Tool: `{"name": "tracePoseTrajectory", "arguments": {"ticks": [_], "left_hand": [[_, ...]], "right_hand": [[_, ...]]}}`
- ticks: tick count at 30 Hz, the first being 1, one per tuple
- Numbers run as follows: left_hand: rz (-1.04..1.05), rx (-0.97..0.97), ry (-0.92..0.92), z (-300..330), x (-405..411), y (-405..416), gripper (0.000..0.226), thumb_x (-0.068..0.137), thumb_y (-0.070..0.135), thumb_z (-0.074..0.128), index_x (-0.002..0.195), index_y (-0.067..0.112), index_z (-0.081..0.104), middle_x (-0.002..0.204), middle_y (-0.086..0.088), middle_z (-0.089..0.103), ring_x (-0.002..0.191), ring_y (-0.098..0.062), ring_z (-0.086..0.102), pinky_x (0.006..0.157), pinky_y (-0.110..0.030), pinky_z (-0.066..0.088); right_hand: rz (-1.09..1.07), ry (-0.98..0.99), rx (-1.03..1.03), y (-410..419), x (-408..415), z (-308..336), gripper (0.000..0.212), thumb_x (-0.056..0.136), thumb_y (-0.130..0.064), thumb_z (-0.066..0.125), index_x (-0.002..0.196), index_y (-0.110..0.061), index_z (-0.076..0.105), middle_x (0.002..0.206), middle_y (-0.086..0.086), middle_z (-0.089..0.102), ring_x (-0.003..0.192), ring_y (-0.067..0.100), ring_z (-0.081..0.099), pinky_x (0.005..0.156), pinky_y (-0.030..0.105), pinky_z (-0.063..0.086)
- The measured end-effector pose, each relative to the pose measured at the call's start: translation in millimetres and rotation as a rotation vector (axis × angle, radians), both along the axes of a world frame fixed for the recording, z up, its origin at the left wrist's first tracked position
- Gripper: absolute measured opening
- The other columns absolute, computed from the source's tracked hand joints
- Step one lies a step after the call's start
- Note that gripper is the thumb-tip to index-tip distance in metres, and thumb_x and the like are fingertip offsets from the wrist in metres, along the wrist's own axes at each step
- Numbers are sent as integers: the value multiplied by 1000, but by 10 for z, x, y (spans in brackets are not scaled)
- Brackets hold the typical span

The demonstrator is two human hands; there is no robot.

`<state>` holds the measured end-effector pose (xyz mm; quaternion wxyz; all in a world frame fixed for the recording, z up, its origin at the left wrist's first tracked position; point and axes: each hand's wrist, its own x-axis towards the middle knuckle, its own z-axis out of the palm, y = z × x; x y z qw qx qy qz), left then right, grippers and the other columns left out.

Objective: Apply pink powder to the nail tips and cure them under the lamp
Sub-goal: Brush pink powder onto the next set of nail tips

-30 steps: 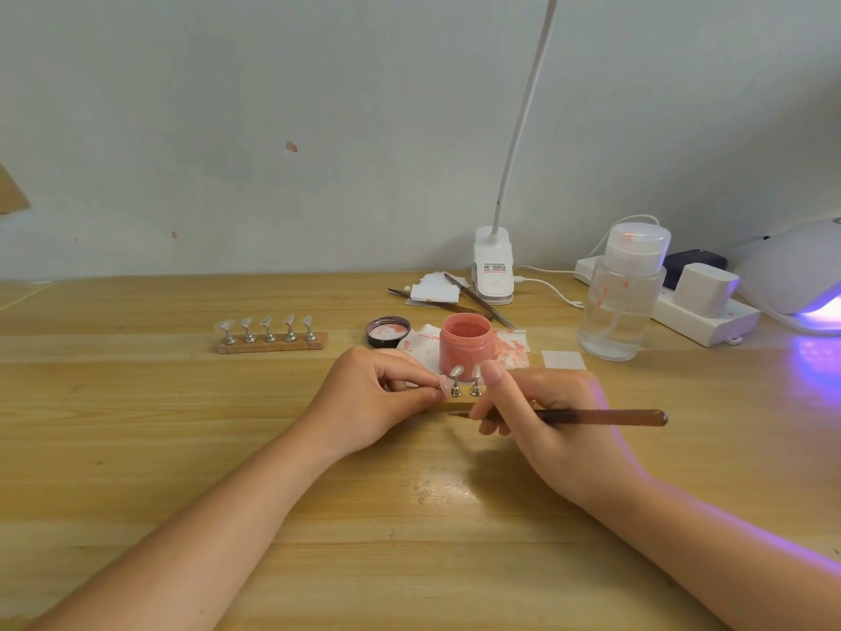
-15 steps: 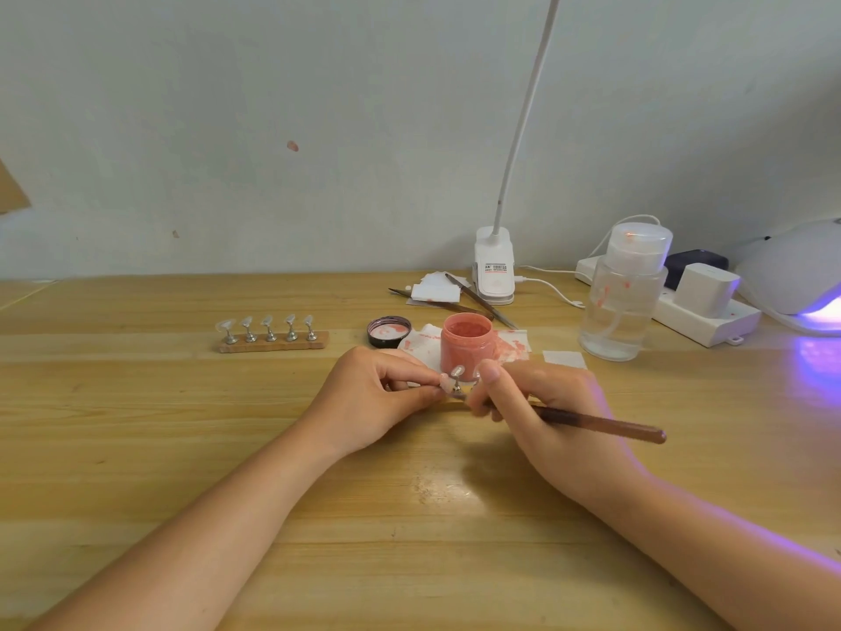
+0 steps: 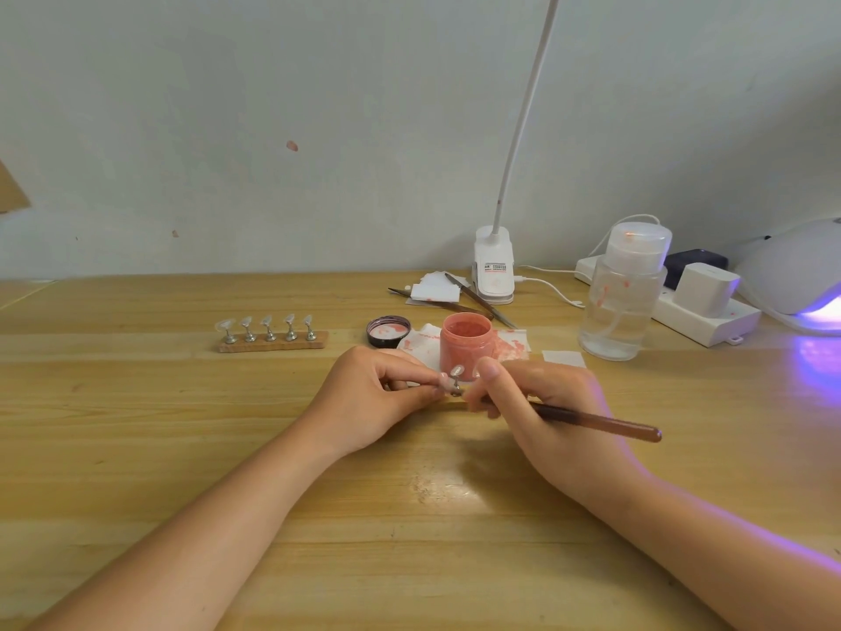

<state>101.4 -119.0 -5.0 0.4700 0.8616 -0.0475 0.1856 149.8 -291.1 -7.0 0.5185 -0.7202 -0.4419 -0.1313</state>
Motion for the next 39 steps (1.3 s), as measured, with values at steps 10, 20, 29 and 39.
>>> {"name": "tracePoseTrajectory", "arguments": {"ticks": [10, 20, 29, 39], "left_hand": [[-4, -5, -13, -3, 4, 11, 25, 73, 2, 71, 76, 27, 71, 74, -23, 65, 50, 2, 42, 54, -7, 32], [-7, -75, -1, -28, 19, 6, 21, 72, 6, 73, 73, 27, 73, 65, -1, 66, 56, -7, 40, 54, -14, 33], [-24, -124, -25, -7, 14, -12, 21, 70, 1, 73, 69, 22, 72, 69, -1, 68, 55, -14, 43, 53, -14, 34], [55, -195, -54, -1, 1, -19, 8, 64, 9, 75, 65, 15, 70, 80, 9, 61, 47, -1, 41, 52, -9, 35]], "right_hand": [[6, 67, 55, -17, -18, -6, 36, 88, -48, 45, 60, -33, 62, 55, -15, 61, 56, 0, 59, 57, 9, 40], [-18, 58, 72, -12, -10, 7, 32, 92, -38, 49, 65, -30, 63, 59, -16, 61, 61, 0, 59, 60, 12, 43], [-17, 82, 81, -15, -22, 12, 31, 90, -34, 46, 64, -28, 63, 58, -18, 59, 60, -2, 58, 61, 10, 41], [-4, 280, 280, -27, -14, 21, 40, 88, -33, 43, 61, -15, 66, 59, 4, 65, 51, 6, 52, 55, 15, 42]]}}
